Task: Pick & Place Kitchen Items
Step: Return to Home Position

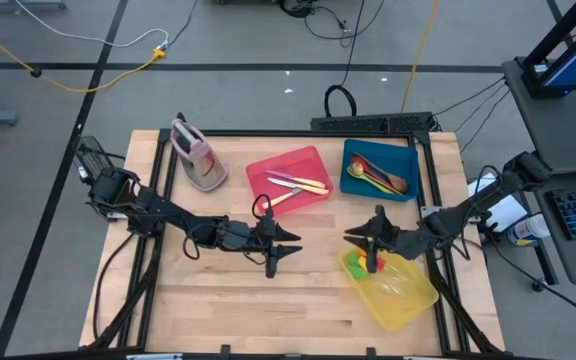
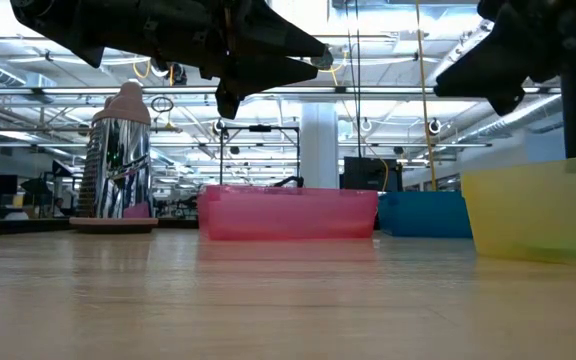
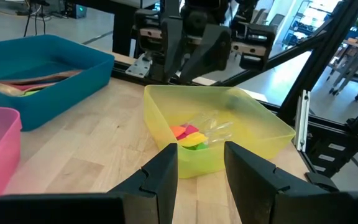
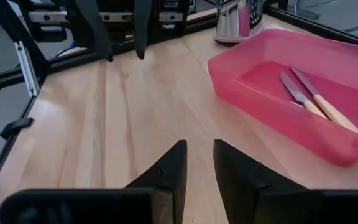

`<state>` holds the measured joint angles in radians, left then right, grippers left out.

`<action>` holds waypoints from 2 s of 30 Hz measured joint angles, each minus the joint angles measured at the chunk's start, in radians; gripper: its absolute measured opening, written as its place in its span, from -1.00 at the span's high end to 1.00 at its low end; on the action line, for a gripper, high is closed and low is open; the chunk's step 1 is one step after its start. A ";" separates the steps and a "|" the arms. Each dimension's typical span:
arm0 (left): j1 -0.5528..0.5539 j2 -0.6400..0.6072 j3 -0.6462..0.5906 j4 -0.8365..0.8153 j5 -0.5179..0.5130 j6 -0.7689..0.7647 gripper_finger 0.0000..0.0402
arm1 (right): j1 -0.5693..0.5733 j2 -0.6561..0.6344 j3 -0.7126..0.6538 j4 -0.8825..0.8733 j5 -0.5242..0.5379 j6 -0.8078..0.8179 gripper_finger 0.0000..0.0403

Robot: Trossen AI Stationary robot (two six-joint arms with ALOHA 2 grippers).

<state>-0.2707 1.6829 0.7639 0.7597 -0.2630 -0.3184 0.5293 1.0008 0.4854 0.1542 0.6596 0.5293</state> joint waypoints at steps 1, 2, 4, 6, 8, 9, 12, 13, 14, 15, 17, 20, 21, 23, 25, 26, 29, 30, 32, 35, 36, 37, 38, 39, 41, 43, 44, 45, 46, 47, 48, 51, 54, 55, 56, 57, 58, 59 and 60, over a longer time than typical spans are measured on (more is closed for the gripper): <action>0.000 0.000 0.000 0.000 0.000 0.002 0.34 | 0.000 0.000 -0.001 -0.001 0.000 -0.002 0.63; 0.000 0.000 0.000 0.000 0.000 0.002 0.34 | 0.000 0.000 -0.004 0.001 0.000 -0.006 0.63; 0.000 0.000 0.000 0.000 0.000 0.004 0.34 | 0.000 0.000 -0.018 0.013 0.005 -0.017 0.64; 0.000 0.000 0.000 0.000 0.000 0.020 0.34 | 0.000 0.000 -0.043 0.053 0.026 -0.019 0.69; 0.000 0.000 0.000 0.000 0.000 0.030 0.38 | 0.000 0.000 -0.075 0.123 0.028 -0.022 0.77; 0.000 0.000 0.000 0.000 0.000 0.031 0.42 | 0.000 0.000 -0.093 0.164 0.027 -0.031 0.82; 0.000 0.000 0.000 0.000 0.000 0.029 0.63 | 0.000 0.000 -0.151 0.313 0.024 -0.096 0.96; 0.000 0.000 0.000 0.000 0.000 0.029 0.73 | 0.000 0.000 -0.170 0.363 0.024 -0.118 0.98; 0.000 0.000 0.000 0.000 0.000 0.029 0.83 | 0.000 0.000 -0.191 0.416 0.023 -0.130 0.97; 0.000 0.000 0.000 0.000 0.000 0.029 0.91 | 0.000 0.000 -0.210 0.463 0.023 -0.133 0.96; 0.000 0.000 0.000 0.000 0.000 0.032 0.96 | 0.000 0.000 -0.246 0.547 0.023 -0.135 0.95; -0.002 -0.001 0.000 0.000 -0.013 0.061 0.94 | 0.000 0.000 -0.292 0.656 0.020 -0.178 0.96; -0.005 -0.007 0.000 -0.004 -0.021 0.069 0.95 | 0.000 0.000 -0.302 0.680 0.018 -0.189 0.97; -0.013 -0.034 0.000 -0.026 -0.031 0.087 0.98 | 0.002 0.000 -0.311 0.703 -0.011 -0.211 0.99; -0.020 -0.065 0.002 -0.051 -0.034 0.104 0.97 | 0.002 0.000 -0.312 0.708 -0.064 -0.229 0.99; -0.026 -0.088 0.002 -0.086 -0.037 0.110 0.96 | 0.002 0.000 -0.312 0.711 -0.090 -0.231 0.99; -0.047 -0.172 0.000 -0.166 -0.060 0.131 0.96 | 0.003 0.000 -0.312 0.710 -0.122 -0.227 1.00; -0.053 -0.203 0.002 -0.196 -0.061 0.143 0.97 | 0.003 0.000 -0.312 0.710 -0.129 -0.227 1.00; -0.070 -0.279 0.001 -0.300 -0.060 0.165 0.99 | 0.002 0.000 -0.312 0.710 -0.137 -0.228 0.99; -0.089 -0.375 0.001 -0.432 -0.052 0.169 0.95 | 0.002 0.000 -0.312 0.707 -0.138 -0.228 0.97; -0.095 -0.409 0.001 -0.486 -0.053 0.167 0.92 | 0.002 0.000 -0.312 0.707 -0.138 -0.228 0.96; -0.101 -0.439 0.001 -0.528 -0.053 0.162 0.90 | 0.002 0.000 -0.312 0.706 -0.138 -0.228 0.96; -0.104 -0.463 0.001 -0.554 -0.053 0.160 0.88 | 0.002 0.000 -0.312 0.702 -0.138 -0.228 0.96; -0.105 -0.486 0.001 -0.580 -0.053 0.161 0.86 | 0.002 0.000 -0.312 0.698 -0.138 -0.233 0.96; -0.105 -0.524 0.001 -0.643 -0.053 0.167 0.84 | 0.002 0.000 -0.312 0.693 -0.137 -0.256 0.97; -0.105 -0.554 0.001 -0.681 -0.053 0.163 0.84 | 0.002 0.000 -0.312 0.687 -0.137 -0.302 0.98; -0.105 -0.566 0.001 -0.708 -0.053 0.158 0.85 | 0.002 0.000 -0.312 0.688 -0.137 -0.327 0.98; -0.105 -0.576 0.001 -0.733 -0.053 0.155 0.85 | 0.002 0.000 -0.312 0.693 -0.137 -0.342 0.98; -0.105 -0.584 0.001 -0.759 -0.053 0.155 0.85 | 0.002 0.000 -0.312 0.696 -0.137 -0.346 0.98; -0.104 -0.591 0.001 -0.788 -0.053 0.153 0.85 | 0.002 0.000 -0.312 0.697 -0.137 -0.346 0.98; -0.104 -0.599 0.000 -0.811 -0.053 0.146 0.84 | 0.002 0.000 -0.312 0.696 -0.137 -0.348 0.98; -0.104 -0.636 0.000 -0.860 -0.072 0.110 0.85 | 0.002 -0.003 -0.312 0.698 -0.137 -0.372 0.99; -0.103 -0.675 0.000 -0.912 -0.108 0.098 0.85 | 0.002 -0.030 -0.312 0.700 -0.137 -0.423 0.99; -0.103 -0.692 0.000 -0.927 -0.117 0.096 0.85 | 0.002 -0.044 -0.312 0.701 -0.137 -0.442 0.99; -0.103 -0.710 0.000 -0.941 -0.127 0.095 0.85 | 0.002 -0.060 -0.312 0.700 -0.137 -0.463 0.99; -0.103 -0.727 0.000 -0.955 -0.136 0.095 0.85 | 0.002 -0.078 -0.312 0.694 -0.137 -0.485 0.99; -0.103 -0.745 0.000 -0.973 -0.142 0.095 0.85 | 0.002 -0.099 -0.312 0.686 -0.137 -0.501 0.99; -0.103 -0.761 0.000 -0.997 -0.150 0.095 0.85 | 0.002 -0.124 -0.312 0.676 -0.137 -0.512 0.99; -0.103 -0.779 0.000 -1.018 -0.156 0.093 0.85 | 0.002 -0.149 -0.312 0.657 -0.137 -0.517 0.99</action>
<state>-0.3737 0.9042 0.7640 -0.2586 -0.4187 -0.2255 0.5316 0.8514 0.1738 0.8114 0.5224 0.0123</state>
